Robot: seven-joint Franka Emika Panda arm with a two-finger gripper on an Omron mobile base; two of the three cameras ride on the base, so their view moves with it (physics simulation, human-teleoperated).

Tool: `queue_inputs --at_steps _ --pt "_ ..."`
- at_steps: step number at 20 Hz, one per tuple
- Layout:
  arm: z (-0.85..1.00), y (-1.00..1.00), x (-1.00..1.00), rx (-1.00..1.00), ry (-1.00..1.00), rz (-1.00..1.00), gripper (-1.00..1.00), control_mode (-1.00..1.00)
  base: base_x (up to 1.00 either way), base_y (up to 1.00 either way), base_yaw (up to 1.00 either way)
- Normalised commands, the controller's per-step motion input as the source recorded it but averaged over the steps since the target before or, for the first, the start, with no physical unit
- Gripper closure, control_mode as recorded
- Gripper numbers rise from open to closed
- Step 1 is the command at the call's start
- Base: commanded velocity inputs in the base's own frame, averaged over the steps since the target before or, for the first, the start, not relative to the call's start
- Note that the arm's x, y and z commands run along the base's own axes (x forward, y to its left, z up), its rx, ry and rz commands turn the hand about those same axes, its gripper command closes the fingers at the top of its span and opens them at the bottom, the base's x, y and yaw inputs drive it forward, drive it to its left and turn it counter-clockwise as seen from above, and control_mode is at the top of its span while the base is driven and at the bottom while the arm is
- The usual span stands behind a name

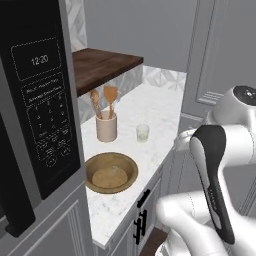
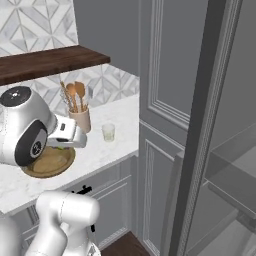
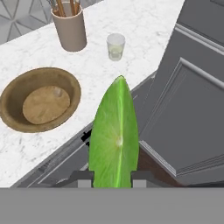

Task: Grab a lemon wedge from the fridge and one ice cube from the ice bowl, and put them in the glass of lemonade.

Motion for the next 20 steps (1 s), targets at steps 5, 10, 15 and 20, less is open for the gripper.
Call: queue_inputs --at_steps 5,10,15,20 --pt "0.01 0.02 1.0 0.0 0.04 0.0 1.0 -1.0 0.0 0.0 0.0" --pt "-0.02 -0.06 1.0 0.01 0.07 0.0 1.0 -1.0 0.0 0.0 0.0" --pt "-0.29 0.03 1.0 0.0 0.13 0.0 1.0 -1.0 0.0 0.0 0.0" --pt "-0.48 0.21 1.0 0.0 0.14 0.0 1.0 -1.0 0.0 0.0 0.0"
